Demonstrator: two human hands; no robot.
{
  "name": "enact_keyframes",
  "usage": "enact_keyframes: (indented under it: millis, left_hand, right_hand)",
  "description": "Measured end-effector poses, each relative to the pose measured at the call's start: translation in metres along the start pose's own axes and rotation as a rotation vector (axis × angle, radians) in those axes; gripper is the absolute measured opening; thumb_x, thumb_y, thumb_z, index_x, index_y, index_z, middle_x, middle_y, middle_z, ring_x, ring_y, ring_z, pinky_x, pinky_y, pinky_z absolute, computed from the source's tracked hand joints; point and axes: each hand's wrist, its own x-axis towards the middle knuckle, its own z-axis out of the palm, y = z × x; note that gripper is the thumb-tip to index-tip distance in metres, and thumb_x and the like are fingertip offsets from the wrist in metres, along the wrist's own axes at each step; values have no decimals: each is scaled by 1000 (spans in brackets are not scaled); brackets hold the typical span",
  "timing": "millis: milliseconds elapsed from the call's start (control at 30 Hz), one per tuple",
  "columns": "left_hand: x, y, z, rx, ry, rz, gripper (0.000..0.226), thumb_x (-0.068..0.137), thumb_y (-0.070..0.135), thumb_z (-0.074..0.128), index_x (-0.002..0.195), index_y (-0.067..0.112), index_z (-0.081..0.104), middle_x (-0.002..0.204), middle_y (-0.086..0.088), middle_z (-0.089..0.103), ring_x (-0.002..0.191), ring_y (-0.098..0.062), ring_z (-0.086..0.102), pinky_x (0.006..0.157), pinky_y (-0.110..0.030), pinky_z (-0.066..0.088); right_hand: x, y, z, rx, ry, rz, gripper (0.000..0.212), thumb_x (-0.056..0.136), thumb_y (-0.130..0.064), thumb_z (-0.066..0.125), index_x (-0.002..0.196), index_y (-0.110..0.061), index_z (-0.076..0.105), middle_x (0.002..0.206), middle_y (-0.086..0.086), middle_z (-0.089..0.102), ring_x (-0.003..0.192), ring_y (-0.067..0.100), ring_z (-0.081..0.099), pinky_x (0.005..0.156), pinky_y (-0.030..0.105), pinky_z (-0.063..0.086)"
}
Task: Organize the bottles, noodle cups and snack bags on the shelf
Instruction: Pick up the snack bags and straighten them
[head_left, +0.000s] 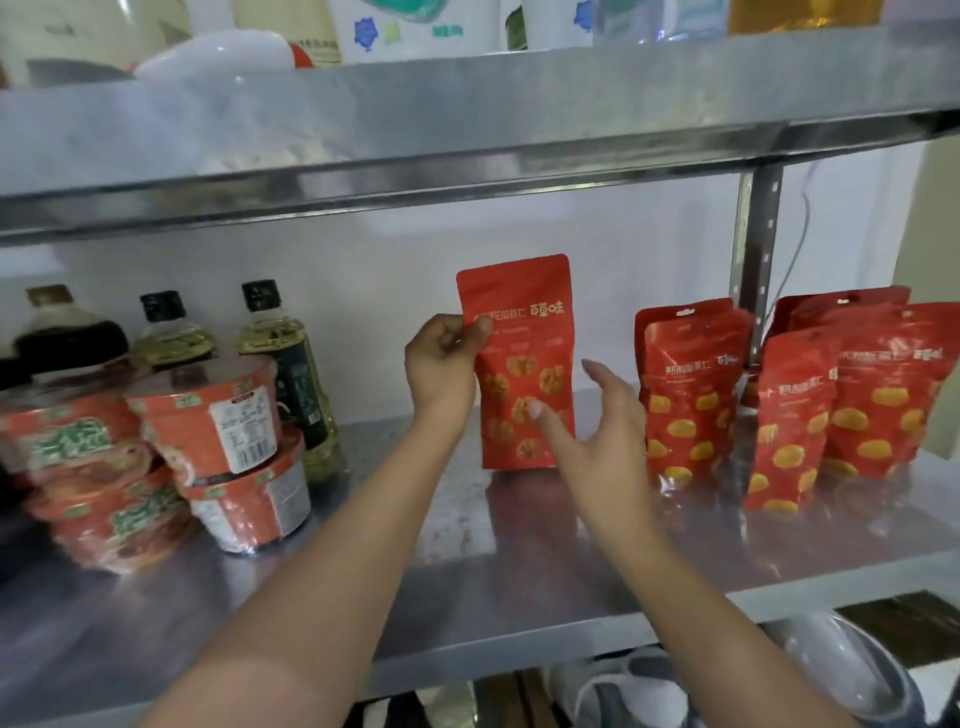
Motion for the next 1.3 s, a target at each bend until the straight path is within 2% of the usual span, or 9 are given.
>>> enact_keyframes:
  millis: [133, 233, 400, 533, 600, 767, 933, 1133, 1300]
  left_hand:
    - [2, 9, -51, -12, 2, 8, 21, 88, 14, 75, 72, 14, 62, 79, -11, 69, 77, -28, 67, 75, -51, 59]
    - [1, 5, -78, -49, -27, -33, 20, 91, 11, 72, 74, 12, 61, 79, -14, 65, 75, -27, 64, 69, -43, 56]
    - [-6, -17, -99, -118, -179, -15, 7, 92, 11, 69, 96, 11, 62, 94, -3, 71, 86, -14, 70, 74, -27, 57]
    - [-22, -30, -97, -45, -402, -209, 81, 61, 49, 82, 130, 17, 54, 119, 4, 68, 101, -6, 70, 79, -22, 57]
    - [-22, -36, -97, -27, -452, -303, 97, 49, 54, 83, 135, 23, 50, 122, 3, 68, 103, -9, 70, 84, -28, 59]
    - [-21, -44, -100, -27, -490, -370, 87, 49, 48, 90, 127, 25, 57, 117, 2, 73, 103, -17, 72, 92, -44, 58]
    - [-26, -41, -98, -74, -416, -319, 47, 73, 22, 88, 114, 20, 66, 103, 3, 77, 91, -15, 75, 76, -33, 61]
    - [-27, -38, -97, -110, -399, -228, 41, 69, 12, 86, 104, 19, 66, 93, 6, 78, 86, -13, 75, 68, -24, 59]
    - [-30, -35, -95, -104, -392, -192, 50, 67, 20, 87, 112, 16, 65, 102, 3, 77, 90, -14, 75, 74, -29, 61]
  right_hand:
    - [21, -8, 35, 151, -229, 169, 103, 69, -66, 78, 149, -31, 25, 137, -4, 52, 122, 17, 58, 98, 43, 53]
    - [26, -11, 58, 316, -474, 234, 65, 79, -39, 81, 134, -25, 49, 116, -5, 70, 91, 9, 73, 82, 31, 61]
    - [20, -7, 73, 445, -488, 229, 43, 80, -30, 80, 117, -29, 59, 107, -1, 75, 91, 15, 75, 79, 35, 62]
    - [11, -8, 66, 478, -566, 185, 49, 82, -11, 77, 124, -24, 56, 108, -2, 76, 97, 17, 74, 74, 26, 60]
    - [8, -7, 65, 473, -590, 168, 49, 83, -4, 75, 124, -23, 56, 108, -2, 76, 98, 18, 74, 77, 28, 61]
    - [4, -7, 62, 449, -621, 158, 43, 86, 0, 71, 115, -28, 59, 100, -12, 77, 93, 10, 74, 69, 19, 57]
    - [5, -1, 65, 460, -579, 151, 40, 85, 0, 71, 111, -28, 58, 94, -15, 77, 89, 9, 74, 66, 19, 57]
    - [7, 5, 64, 472, -564, 174, 55, 80, -4, 76, 129, -18, 54, 113, 2, 74, 101, 23, 73, 80, 36, 61]
    - [9, 5, 61, 496, -563, 172, 58, 77, -10, 76, 129, -20, 53, 114, 2, 74, 102, 23, 73, 78, 33, 60]
